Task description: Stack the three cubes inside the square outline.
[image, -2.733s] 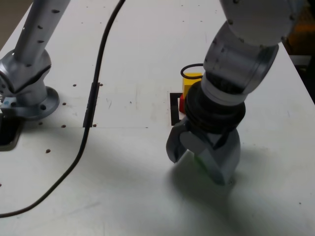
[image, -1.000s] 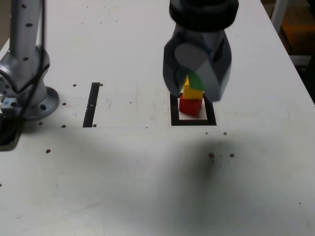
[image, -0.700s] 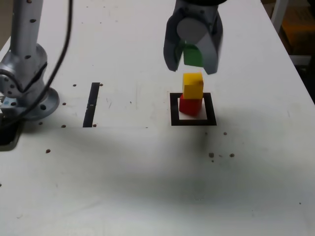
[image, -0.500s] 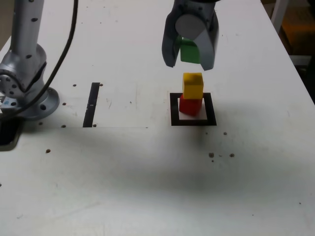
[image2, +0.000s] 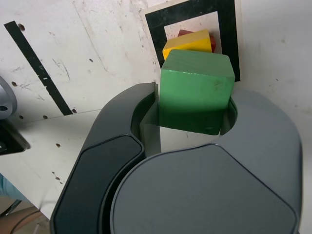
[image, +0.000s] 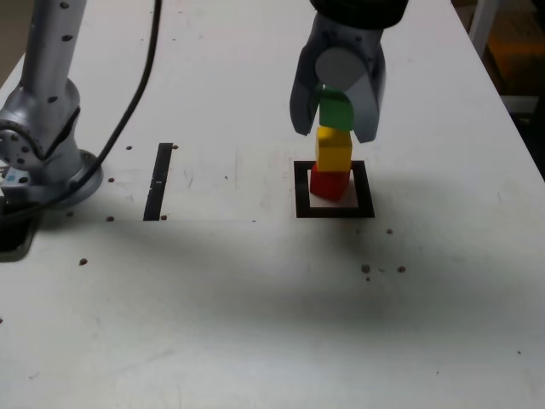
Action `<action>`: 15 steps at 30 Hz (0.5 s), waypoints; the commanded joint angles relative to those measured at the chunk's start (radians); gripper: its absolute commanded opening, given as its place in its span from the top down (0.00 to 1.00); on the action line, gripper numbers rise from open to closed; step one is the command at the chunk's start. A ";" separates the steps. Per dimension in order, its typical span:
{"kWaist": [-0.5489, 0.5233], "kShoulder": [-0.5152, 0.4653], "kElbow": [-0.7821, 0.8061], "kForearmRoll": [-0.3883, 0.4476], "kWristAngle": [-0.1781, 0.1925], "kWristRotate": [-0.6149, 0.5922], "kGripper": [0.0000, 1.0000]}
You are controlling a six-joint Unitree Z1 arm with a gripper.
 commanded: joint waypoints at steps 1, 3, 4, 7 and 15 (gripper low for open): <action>0.009 0.004 0.009 -0.011 -0.003 0.007 0.70; 0.015 0.006 0.020 -0.018 -0.006 0.010 0.70; 0.018 0.007 0.027 -0.021 -0.008 0.012 0.70; 0.025 0.007 0.047 -0.035 -0.014 0.019 0.70; 0.035 0.008 0.086 -0.072 -0.030 0.035 0.66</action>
